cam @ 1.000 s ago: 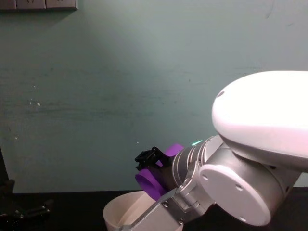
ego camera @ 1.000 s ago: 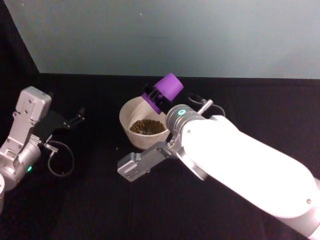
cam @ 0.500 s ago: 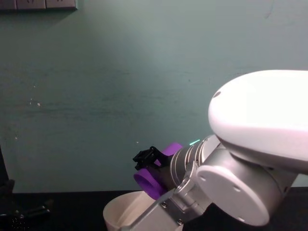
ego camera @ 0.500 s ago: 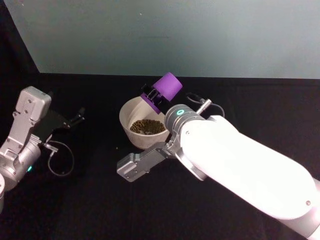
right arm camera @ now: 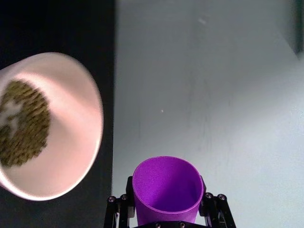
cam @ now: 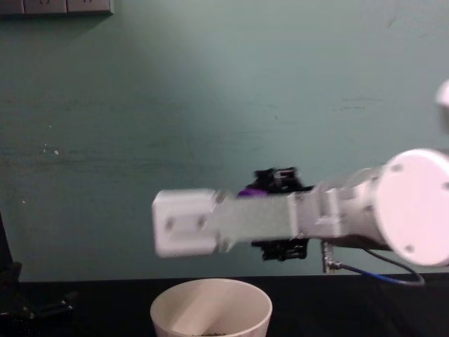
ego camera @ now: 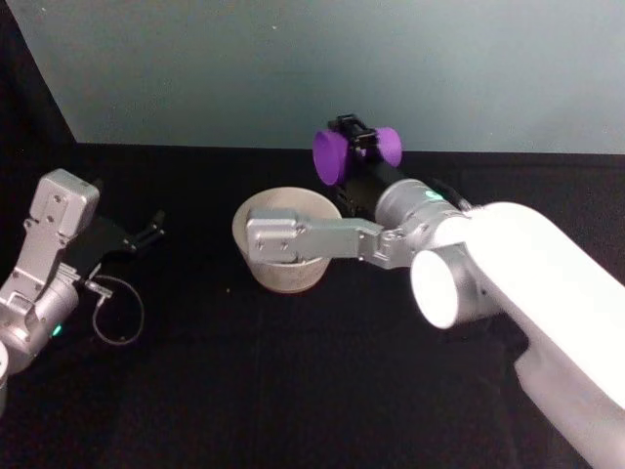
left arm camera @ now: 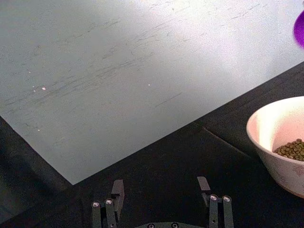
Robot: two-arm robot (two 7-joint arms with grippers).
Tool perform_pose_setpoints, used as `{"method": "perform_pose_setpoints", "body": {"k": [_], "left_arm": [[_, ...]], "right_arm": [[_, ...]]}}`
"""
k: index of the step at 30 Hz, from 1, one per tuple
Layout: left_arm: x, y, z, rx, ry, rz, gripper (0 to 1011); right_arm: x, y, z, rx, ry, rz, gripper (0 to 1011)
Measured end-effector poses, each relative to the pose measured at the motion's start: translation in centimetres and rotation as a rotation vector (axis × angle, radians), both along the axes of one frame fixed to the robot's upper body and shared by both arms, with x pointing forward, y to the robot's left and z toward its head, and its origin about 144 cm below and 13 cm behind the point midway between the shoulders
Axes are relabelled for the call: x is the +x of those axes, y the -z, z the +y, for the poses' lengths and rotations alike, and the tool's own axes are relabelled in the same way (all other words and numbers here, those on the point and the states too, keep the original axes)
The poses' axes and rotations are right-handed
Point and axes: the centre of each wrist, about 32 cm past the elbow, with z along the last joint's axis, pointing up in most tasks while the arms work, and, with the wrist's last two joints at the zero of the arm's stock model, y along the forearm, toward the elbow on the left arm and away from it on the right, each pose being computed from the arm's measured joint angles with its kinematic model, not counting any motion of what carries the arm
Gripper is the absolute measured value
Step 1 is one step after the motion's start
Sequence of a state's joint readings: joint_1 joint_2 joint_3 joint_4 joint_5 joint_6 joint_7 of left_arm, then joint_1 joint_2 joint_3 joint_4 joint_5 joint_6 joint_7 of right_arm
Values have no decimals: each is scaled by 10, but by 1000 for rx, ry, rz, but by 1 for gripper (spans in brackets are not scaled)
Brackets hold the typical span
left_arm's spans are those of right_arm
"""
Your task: Pick up the cup and pour the mung beans from the cup into the bowl.
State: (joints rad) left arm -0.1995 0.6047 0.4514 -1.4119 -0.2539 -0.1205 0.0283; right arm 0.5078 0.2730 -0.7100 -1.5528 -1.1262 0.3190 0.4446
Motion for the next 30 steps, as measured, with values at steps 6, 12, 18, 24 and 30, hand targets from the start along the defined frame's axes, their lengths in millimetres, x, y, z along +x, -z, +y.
{"method": "perform_pose_setpoints", "body": {"k": [6,12,18,24,30], "left_arm": [[0,0,0,0,0,0,1000],[0,0,0,0,0,0,1000],[0,0,0,0,0,0,1000],[0,0,0,0,0,0,1000],[0,0,0,0,0,0,1000]], "right_arm": [[-9,10,-28,344,60,20,726],[-12,24,-50,648,73,71,726],[-10,42,-64,887,69,154,726],[-11,68,-76,1144,95,227,726],[-14,85,-83,1304,110,266,726]]}}
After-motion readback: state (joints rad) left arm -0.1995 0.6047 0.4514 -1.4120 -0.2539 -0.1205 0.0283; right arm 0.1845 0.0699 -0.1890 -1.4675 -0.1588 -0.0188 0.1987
